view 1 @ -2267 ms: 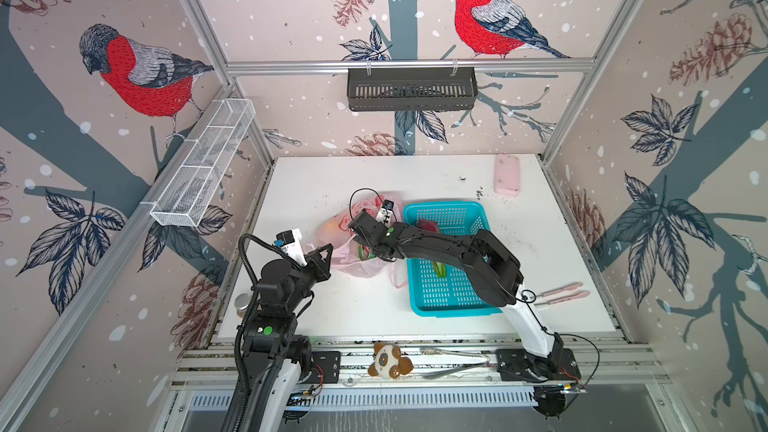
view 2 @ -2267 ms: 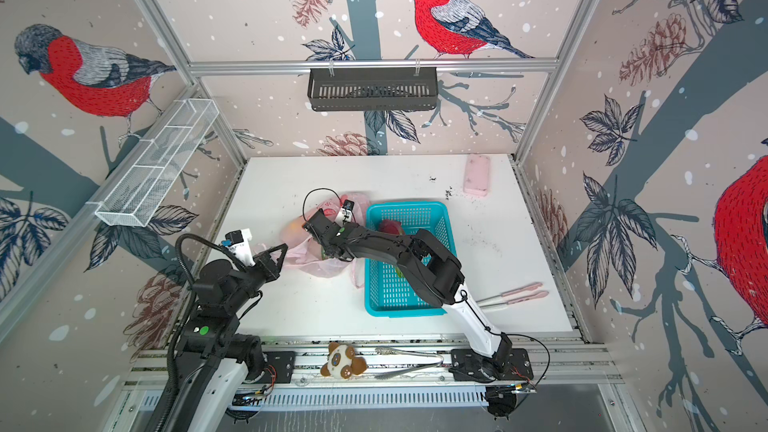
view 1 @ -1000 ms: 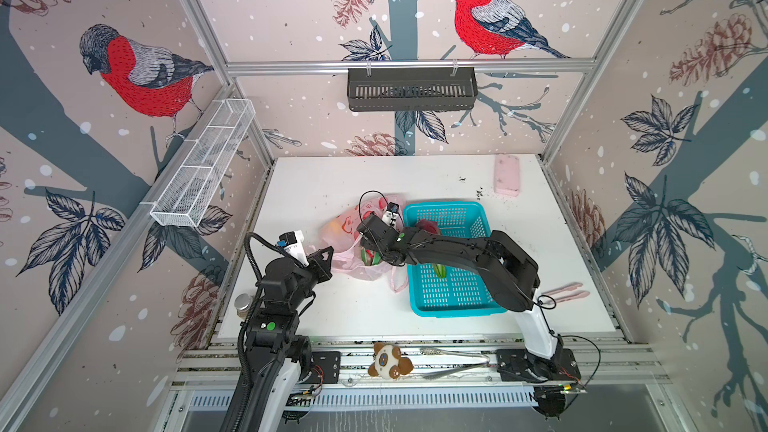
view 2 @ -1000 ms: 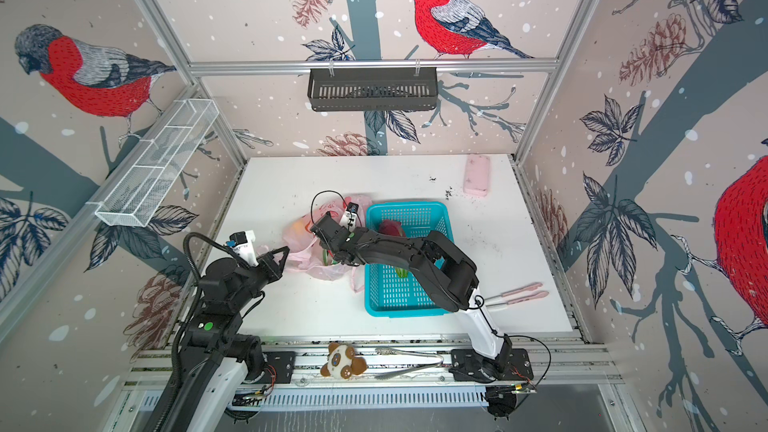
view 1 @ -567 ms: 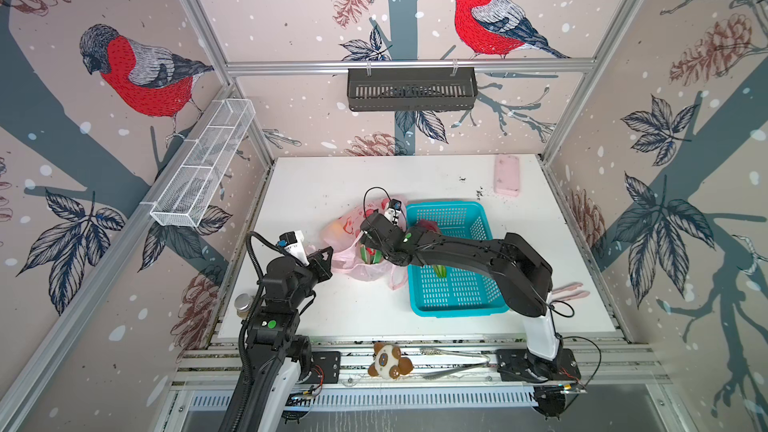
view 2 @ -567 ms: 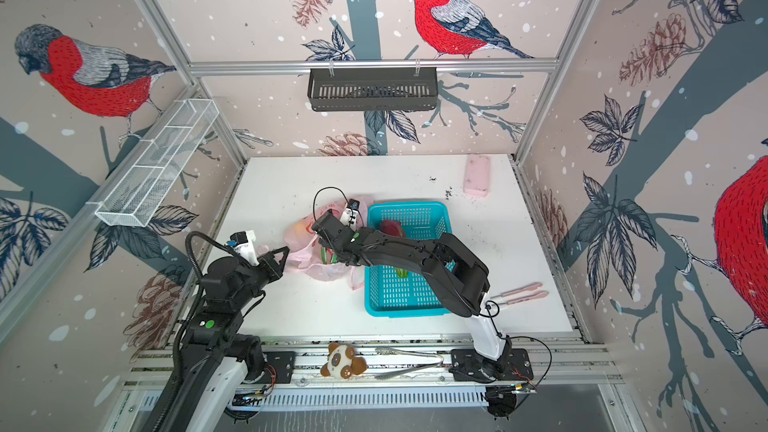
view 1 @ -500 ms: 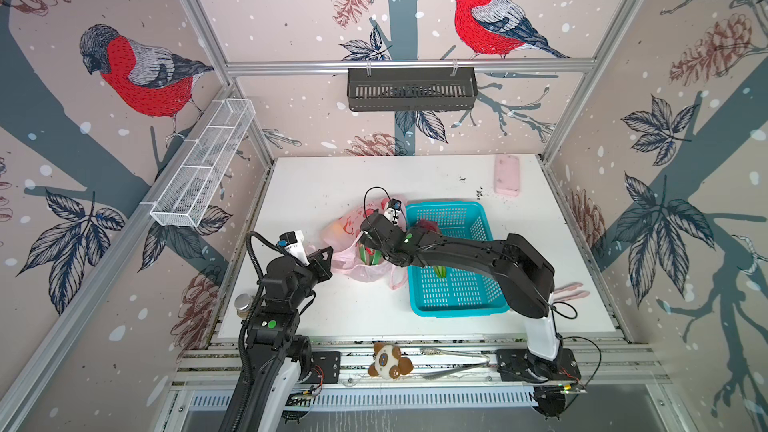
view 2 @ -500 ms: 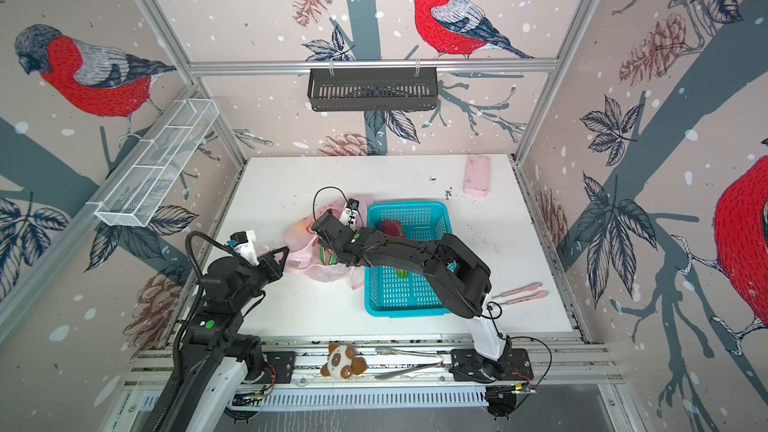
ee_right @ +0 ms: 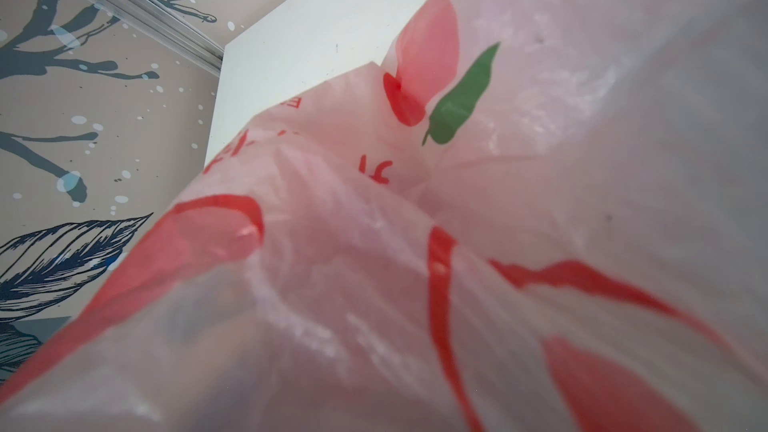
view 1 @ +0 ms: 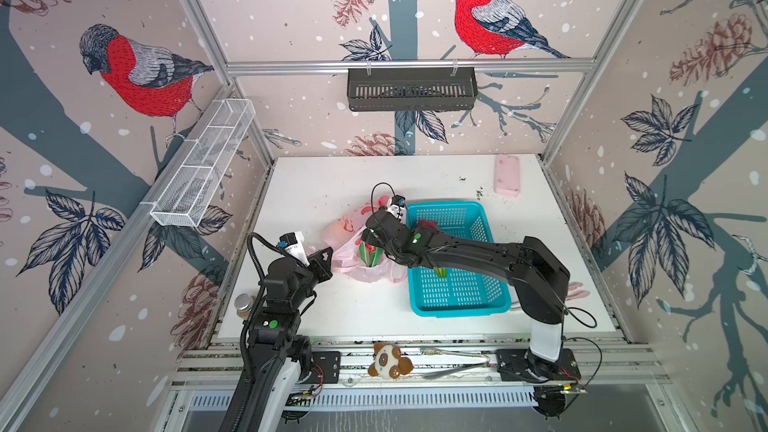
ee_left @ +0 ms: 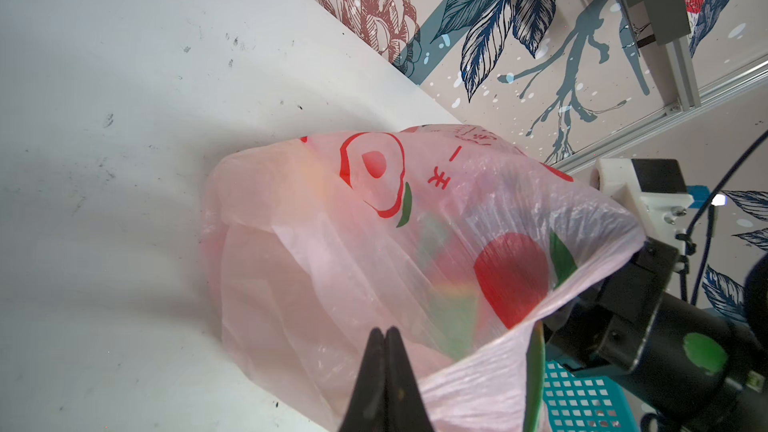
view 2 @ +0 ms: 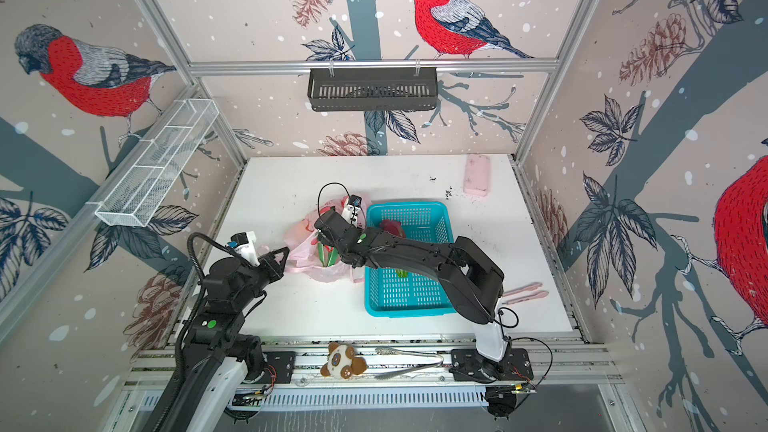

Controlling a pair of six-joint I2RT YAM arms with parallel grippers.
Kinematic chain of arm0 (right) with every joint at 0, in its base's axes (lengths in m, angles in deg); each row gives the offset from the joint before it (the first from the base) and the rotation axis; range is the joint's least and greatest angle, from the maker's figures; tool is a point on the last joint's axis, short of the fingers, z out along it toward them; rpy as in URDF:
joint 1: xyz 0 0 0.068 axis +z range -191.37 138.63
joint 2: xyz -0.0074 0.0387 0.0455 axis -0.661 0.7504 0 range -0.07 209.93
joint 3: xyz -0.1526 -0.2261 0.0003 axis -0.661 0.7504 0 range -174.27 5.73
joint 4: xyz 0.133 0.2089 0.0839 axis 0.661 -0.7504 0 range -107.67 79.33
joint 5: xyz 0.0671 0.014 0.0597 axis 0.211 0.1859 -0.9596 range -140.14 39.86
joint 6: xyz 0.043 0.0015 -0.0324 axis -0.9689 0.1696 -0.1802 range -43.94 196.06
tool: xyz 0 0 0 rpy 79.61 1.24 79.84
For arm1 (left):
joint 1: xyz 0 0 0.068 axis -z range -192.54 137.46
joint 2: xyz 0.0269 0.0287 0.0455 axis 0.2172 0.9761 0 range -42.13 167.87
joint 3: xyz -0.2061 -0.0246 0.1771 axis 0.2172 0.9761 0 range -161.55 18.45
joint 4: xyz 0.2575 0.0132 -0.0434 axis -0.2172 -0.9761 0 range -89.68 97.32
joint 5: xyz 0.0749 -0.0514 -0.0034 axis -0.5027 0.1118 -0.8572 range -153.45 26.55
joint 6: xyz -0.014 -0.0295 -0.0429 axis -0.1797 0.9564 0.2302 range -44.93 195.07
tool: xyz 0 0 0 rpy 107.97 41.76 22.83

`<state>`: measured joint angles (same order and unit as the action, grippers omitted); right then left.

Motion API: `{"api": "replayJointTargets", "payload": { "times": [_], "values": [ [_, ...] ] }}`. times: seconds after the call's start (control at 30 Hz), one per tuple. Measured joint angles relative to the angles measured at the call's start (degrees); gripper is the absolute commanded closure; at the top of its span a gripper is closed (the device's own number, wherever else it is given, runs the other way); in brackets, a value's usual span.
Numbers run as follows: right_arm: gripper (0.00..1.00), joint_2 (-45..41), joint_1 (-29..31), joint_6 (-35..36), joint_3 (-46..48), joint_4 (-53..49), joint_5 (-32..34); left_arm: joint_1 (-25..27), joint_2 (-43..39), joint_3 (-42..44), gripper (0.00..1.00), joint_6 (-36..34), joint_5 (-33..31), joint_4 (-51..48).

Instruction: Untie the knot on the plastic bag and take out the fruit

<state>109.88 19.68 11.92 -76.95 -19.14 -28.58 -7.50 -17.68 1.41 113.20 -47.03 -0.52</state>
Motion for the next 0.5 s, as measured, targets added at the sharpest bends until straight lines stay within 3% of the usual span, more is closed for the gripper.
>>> {"api": "replayJointTargets", "payload": {
  "times": [0.5],
  "values": [
    [0.75, -0.81, -0.96, -0.24, -0.24, 0.85, 1.46, 0.0, -6.73, -3.34, 1.0, 0.7, -2.89, -3.76]
  ]
}}
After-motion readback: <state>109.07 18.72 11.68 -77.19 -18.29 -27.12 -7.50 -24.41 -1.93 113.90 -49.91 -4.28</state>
